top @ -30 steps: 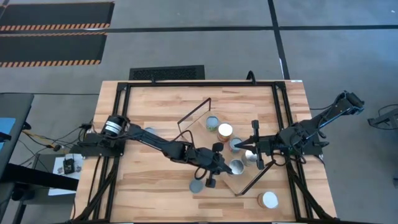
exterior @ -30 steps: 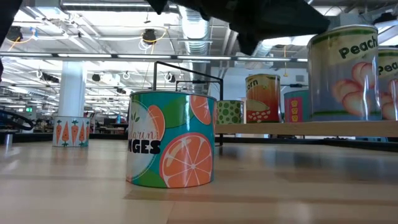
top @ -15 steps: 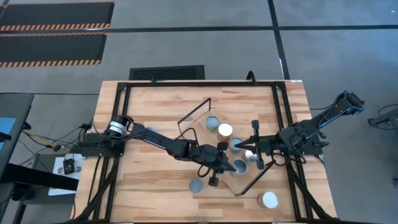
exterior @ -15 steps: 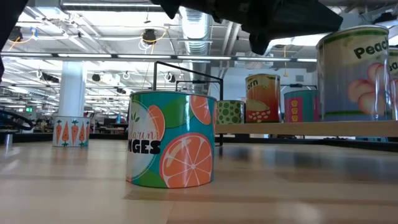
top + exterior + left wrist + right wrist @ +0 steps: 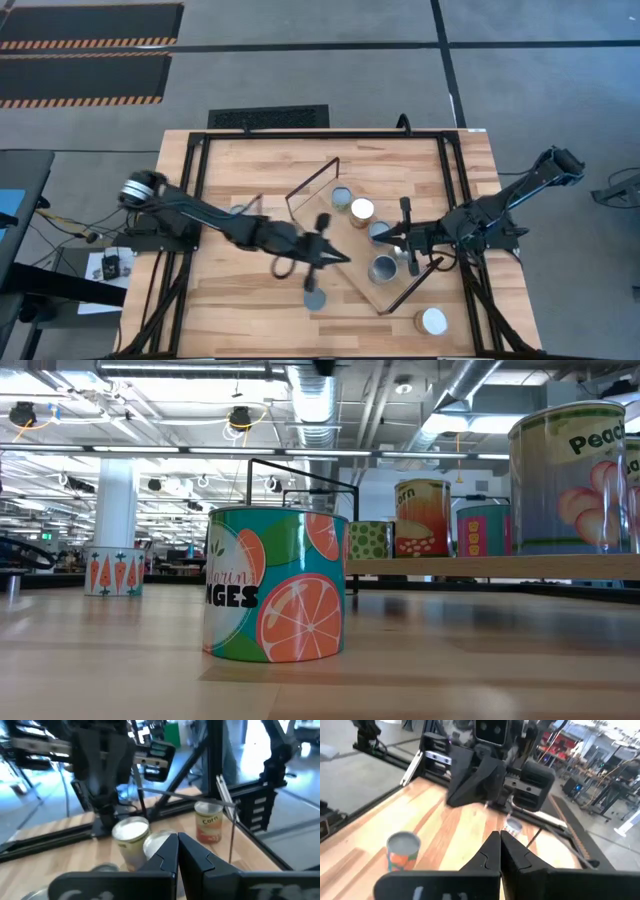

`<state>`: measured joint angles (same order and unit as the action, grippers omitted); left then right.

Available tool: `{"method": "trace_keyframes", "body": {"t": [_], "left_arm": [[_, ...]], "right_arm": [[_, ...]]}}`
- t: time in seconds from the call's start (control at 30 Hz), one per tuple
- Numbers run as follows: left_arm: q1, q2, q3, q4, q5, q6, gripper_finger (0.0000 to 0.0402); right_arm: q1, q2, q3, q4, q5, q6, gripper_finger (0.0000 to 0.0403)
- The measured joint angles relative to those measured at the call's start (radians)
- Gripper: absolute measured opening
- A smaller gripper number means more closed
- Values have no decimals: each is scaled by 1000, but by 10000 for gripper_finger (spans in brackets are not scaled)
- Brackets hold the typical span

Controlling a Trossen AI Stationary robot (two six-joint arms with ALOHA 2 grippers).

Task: Pick and place cans onto a shelf
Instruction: Put the small canned oranges on the shelf

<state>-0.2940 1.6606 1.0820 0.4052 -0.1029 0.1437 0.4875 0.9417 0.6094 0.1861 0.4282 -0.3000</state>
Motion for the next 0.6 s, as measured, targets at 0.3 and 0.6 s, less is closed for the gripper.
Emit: {"method": "trace_keyframes", "body": {"t": [0.3, 0.6], "left_arm": [[-77, -355, -389, 95, -137, -12, 0], [-117, -616, -647, 108, -225, -75, 0]], "right_arm": [[-13, 68, 31, 101, 0, -3, 12], [-14, 286, 202, 51, -7, 12, 10]]}}
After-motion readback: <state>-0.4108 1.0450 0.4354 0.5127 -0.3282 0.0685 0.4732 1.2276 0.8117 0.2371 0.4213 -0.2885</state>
